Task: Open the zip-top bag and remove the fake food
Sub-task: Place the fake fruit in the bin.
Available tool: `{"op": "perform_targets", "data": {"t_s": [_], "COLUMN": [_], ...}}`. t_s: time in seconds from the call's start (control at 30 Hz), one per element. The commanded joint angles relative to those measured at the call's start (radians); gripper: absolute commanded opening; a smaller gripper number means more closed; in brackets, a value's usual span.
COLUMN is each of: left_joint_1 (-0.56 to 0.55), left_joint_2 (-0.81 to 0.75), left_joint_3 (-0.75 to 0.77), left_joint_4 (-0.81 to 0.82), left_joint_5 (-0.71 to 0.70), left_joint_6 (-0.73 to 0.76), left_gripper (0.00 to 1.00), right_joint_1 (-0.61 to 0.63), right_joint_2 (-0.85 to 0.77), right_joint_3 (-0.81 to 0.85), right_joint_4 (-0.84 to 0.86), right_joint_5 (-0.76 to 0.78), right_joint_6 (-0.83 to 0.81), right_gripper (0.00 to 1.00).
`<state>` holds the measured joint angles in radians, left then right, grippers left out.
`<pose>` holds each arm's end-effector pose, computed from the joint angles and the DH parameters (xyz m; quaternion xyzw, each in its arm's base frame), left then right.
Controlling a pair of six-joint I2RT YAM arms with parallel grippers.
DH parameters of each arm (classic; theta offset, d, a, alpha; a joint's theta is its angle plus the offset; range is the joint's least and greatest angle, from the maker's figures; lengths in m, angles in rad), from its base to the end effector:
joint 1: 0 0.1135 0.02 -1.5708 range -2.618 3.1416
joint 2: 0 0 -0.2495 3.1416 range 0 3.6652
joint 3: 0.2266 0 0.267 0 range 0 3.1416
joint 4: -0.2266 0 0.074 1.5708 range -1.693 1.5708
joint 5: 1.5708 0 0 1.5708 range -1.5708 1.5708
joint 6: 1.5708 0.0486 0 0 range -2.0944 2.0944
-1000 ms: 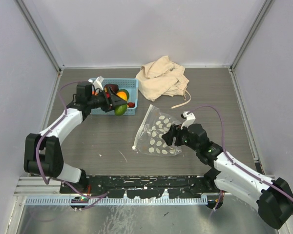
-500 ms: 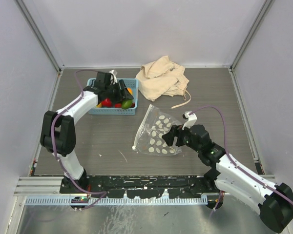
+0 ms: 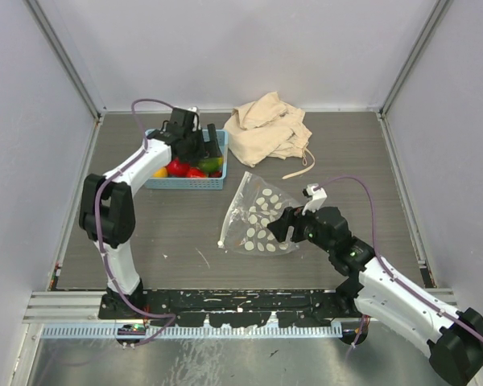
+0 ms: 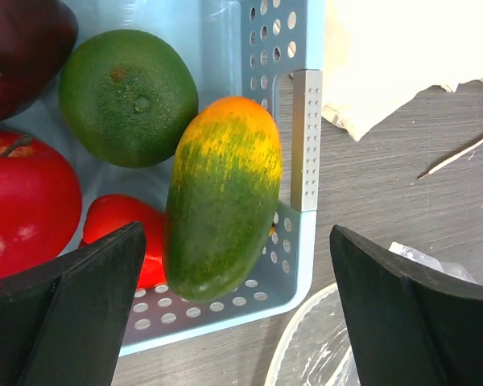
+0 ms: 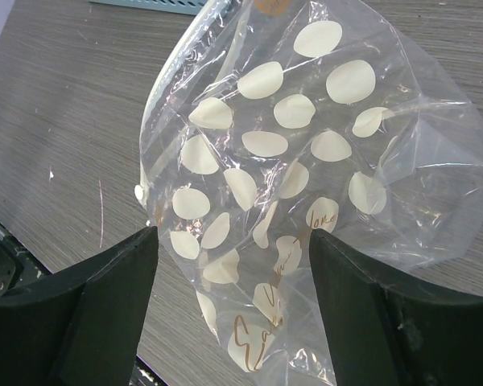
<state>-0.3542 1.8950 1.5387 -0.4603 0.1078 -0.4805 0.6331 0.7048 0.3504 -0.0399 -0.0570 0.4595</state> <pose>0.4184 -0.1603 0.2263 -0.0388 0.9278 -0.1948 0.3158 0.1660 0.1252 0.1940 -0.0878 0.8271 0.3084 0.4616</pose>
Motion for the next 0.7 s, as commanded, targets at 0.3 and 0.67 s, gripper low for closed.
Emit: {"op": "perform_targets", "data": {"t_s": [0.3, 0.67], "left_joint_1": [0.090, 0.162], "left_joint_2": [-0.577, -0.927], "left_joint_3": [-0.486, -0.738], "left_joint_4": [0.465, 0.409], "left_joint_5": [0.068, 0.423], "left_joint_6": [-0.018, -0.080], "left_gripper": [0.98, 0.98], "right_joint_1": [0.002, 0.002], "right_joint_2": [-0.099, -0.236], "right_joint_3": [0.090, 0.122], "right_joint_4": [-0.027, -0.100], "right_joint_5": [-0.012, 0.019], "right_joint_6": [-0.040, -0.165], "right_gripper": [0.80, 0.99]}}
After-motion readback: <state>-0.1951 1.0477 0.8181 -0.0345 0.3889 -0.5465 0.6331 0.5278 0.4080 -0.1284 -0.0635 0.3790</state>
